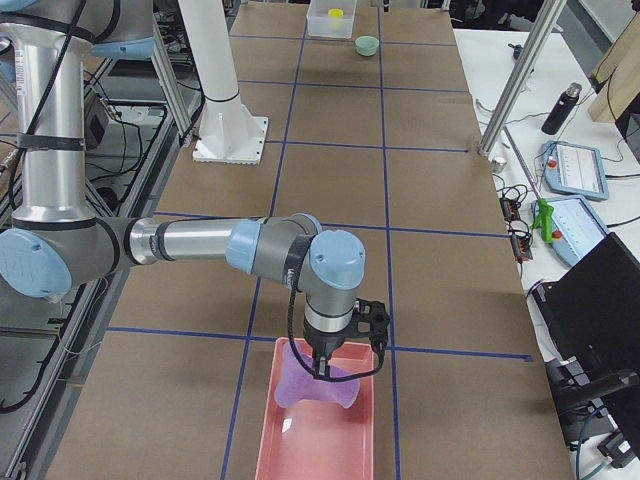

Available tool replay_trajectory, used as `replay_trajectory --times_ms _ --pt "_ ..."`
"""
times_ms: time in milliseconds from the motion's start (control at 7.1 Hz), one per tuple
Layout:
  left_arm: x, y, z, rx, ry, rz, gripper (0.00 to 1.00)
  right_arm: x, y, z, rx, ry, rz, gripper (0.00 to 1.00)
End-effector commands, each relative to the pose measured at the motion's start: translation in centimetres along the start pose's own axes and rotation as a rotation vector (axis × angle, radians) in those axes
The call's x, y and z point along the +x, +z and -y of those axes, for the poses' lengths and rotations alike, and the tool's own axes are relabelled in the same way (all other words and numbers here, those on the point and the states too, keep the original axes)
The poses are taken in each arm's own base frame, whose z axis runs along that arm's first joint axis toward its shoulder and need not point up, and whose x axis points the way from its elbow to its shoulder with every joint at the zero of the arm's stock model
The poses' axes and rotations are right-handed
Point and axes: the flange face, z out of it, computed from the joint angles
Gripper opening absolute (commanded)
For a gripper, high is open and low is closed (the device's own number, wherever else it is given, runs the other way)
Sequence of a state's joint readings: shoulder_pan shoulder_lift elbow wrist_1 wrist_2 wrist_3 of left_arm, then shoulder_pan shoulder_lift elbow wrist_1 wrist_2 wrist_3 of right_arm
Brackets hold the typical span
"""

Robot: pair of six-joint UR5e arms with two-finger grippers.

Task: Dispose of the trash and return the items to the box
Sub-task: 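Drop the cup into the clear bin while the right gripper nears the pink bin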

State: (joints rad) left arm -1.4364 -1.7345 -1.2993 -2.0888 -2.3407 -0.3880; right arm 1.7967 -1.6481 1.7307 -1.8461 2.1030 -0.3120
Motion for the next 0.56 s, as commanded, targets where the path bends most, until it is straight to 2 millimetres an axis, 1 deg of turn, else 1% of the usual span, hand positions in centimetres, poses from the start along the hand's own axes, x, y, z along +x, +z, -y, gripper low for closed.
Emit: replay_trajectory --times_ms 0,141,282,423 --pt "-0.3 4.2 -2.6 -0.022 -0.012 0.013 0.98 1.8 2.2 -0.1 0.014 -0.004 -0.018 0.0" --pt "-0.5 4.6 -3.2 -0.031 -0.011 0.016 0.98 2.0 2.6 -0.6 0.001 0.0 -0.03 0.0" --pt "0.1 5.3 -3.4 -0.044 -0.002 0.014 0.98 2.3 3.0 -1.1 -0.012 0.003 -0.048 0.0" --pt "0.7 6.1 -3.9 -0.058 0.01 0.012 0.98 2.5 3.0 -1.2 -0.017 0.007 -0.066 0.0"
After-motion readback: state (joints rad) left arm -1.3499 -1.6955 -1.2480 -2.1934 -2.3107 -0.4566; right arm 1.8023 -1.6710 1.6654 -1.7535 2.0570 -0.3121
